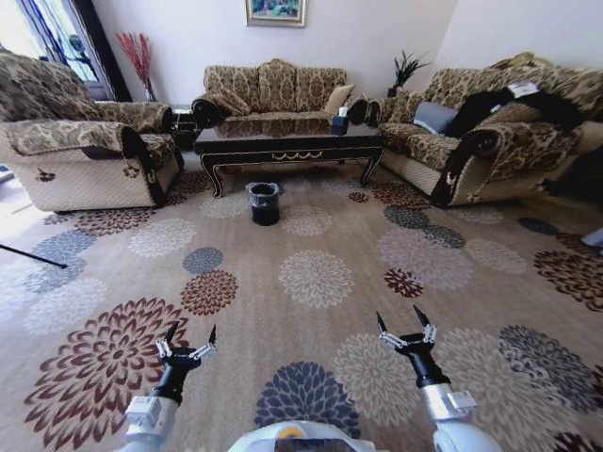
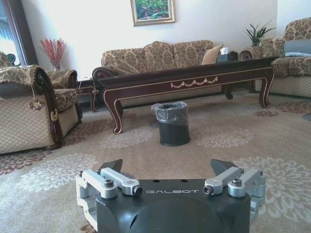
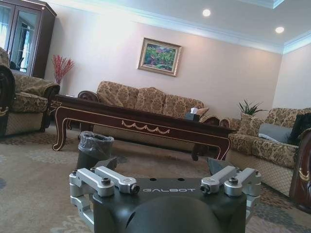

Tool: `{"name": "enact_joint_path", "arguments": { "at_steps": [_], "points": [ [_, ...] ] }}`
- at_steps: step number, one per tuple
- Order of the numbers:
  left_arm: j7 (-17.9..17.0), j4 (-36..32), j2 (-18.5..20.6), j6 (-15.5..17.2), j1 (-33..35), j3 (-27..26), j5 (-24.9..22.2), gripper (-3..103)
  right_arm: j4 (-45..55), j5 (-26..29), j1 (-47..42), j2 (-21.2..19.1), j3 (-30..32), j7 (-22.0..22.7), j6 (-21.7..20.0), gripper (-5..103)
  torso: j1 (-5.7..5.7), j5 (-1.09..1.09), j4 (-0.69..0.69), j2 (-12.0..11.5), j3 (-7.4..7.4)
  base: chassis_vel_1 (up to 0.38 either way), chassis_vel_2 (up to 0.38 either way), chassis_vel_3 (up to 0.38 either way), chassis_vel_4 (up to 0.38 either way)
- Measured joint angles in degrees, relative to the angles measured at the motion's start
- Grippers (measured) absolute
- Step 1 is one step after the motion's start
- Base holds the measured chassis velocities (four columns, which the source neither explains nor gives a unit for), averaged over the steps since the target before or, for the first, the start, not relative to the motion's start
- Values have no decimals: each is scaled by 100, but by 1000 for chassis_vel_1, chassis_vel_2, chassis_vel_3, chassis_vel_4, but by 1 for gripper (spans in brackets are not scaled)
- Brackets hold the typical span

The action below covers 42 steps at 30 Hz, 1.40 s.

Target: Move to the front of the table and pick up the trash from the floor, then place it into the trash bin.

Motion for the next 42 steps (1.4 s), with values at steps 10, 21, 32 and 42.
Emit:
{"name": "enact_joint_path", "arguments": {
  "at_steps": [10,21,32,42],
  "points": [
    [0,0,0,-1,0,0,0,100,0,0,-1,0,0,0,0,100,39,0,0,249,208,-9,6,10,-7],
    [0,0,0,-1,0,0,0,100,0,0,-1,0,0,0,0,100,78,0,-1,429,348,-34,29,41,-23],
    [0,0,0,-1,0,0,0,100,0,0,-1,0,0,0,0,100,140,0,-1,676,532,0,0,0,0],
    [0,0,0,-1,0,0,0,100,0,0,-1,0,0,0,0,100,206,0,-1,890,680,0,0,0,0]
  ]
}}
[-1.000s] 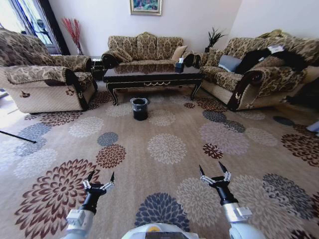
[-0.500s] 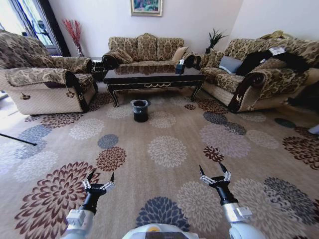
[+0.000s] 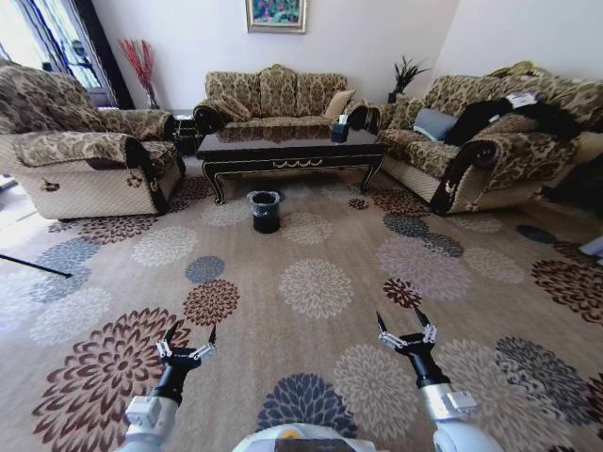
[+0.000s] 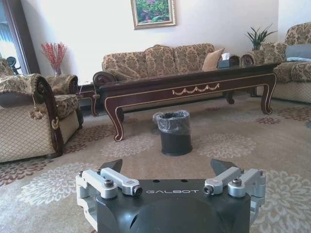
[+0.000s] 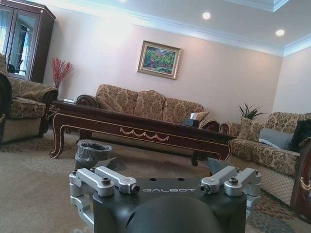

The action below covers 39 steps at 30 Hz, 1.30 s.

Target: Move to the front of the table and pick up the trash from the floor, then place it into the trash bin.

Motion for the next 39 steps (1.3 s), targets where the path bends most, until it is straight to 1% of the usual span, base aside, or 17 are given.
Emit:
{"name": "enact_joint_path", "arguments": {
  "at_steps": [13,27,39],
  "points": [
    [0,0,0,0,0,0,0,100,0,0,0,0,0,0,0,100,85,0,0,321,236,0,0,0,0],
    [0,0,0,0,0,0,0,100,0,0,0,0,0,0,0,100,181,0,0,614,432,0,0,0,0],
    [0,0,0,-1,0,0,0,100,0,0,0,0,0,0,0,100,293,0,0,902,610,0,0,0,0]
  ]
}}
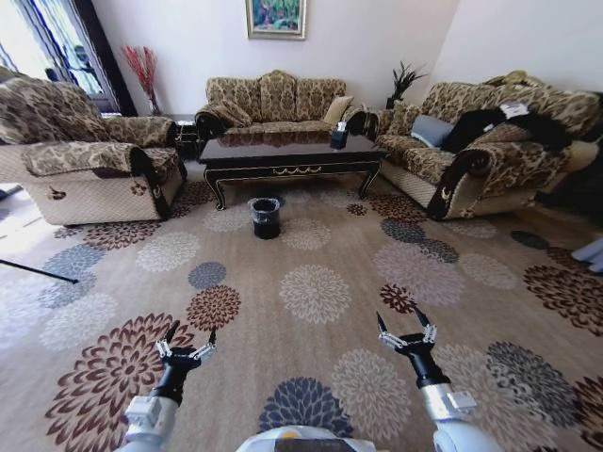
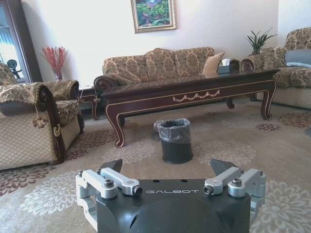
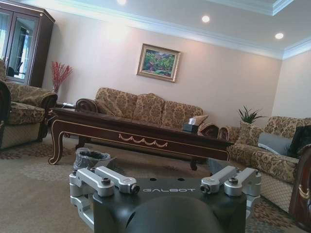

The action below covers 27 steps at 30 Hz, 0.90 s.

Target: Move to the front of the table and pick up the trash from the floor, then place it into the trash bin.

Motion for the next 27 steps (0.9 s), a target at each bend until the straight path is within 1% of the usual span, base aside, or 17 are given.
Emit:
{"name": "enact_joint_path", "arguments": {
  "at_steps": [5,6,7,27],
  "points": [
    [0,0,0,0,0,0,0,100,0,0,0,0,0,0,0,100,22,0,0,77,54,0,0,0,0],
    [0,0,0,0,0,0,0,100,0,0,0,0,0,0,0,100,37,0,0,124,84,0,0,0,0],
    [0,0,0,0,0,0,0,100,0,0,0,0,0,0,0,100,79,0,0,218,138,0,0,0,0],
    [0,0,0,0,0,0,0,100,0,0,0,0,0,0,0,100,253,0,0,692,436,0,0,0,0]
  ]
}}
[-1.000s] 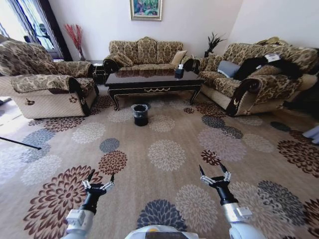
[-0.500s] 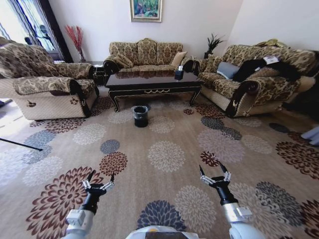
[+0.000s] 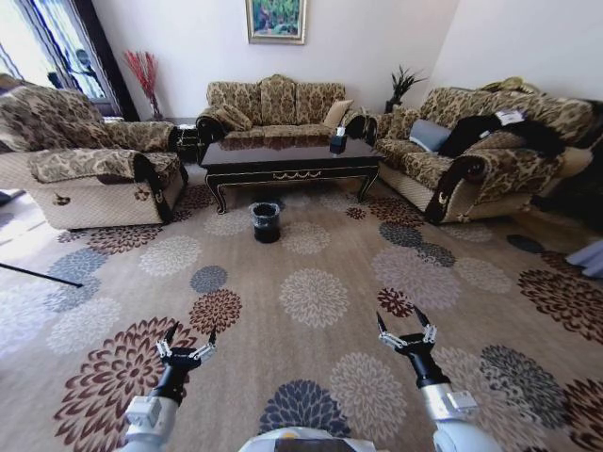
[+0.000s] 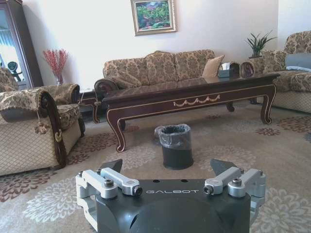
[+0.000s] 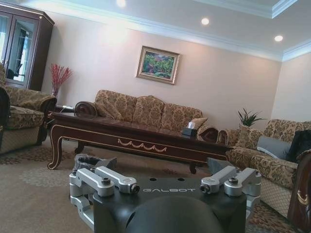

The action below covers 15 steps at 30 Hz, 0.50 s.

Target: Move to the front of the table and pick up the trash from the floor, then place it into the trash bin.

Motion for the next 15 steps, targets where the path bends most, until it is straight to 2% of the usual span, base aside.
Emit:
{"name": "enact_joint_path", "arguments": {
  "at_steps": [15],
  "points": [
    [0,0,0,0,0,0,0,100,0,0,0,0,0,0,0,100,131,0,0,333,203,0,0,0,0]
  ]
}}
